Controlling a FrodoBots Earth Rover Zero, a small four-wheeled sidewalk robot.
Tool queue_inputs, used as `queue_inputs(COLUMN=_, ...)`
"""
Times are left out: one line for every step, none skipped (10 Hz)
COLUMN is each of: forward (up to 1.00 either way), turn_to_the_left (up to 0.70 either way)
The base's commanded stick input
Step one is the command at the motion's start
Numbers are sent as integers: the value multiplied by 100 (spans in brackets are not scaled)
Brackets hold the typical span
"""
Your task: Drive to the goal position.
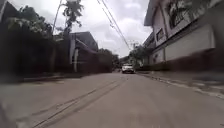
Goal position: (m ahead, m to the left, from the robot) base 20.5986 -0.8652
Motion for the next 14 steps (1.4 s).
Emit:
queue_inputs(forward=50, turn_to_the_left=-50)
queue_inputs(forward=50, turn_to_the_left=-48)
queue_inputs(forward=50, turn_to_the_left=-25)
queue_inputs(forward=50, turn_to_the_left=0)
queue_inputs(forward=50, turn_to_the_left=0)
queue_inputs(forward=50, turn_to_the_left=0)
queue_inputs(forward=50, turn_to_the_left=0)
queue_inputs(forward=50, turn_to_the_left=0)
queue_inputs(forward=50, turn_to_the_left=0)
queue_inputs(forward=50, turn_to_the_left=0)
queue_inputs(forward=50, turn_to_the_left=0)
queue_inputs(forward=50, turn_to_the_left=0)
queue_inputs(forward=50, turn_to_the_left=0)
queue_inputs(forward=50, turn_to_the_left=0)
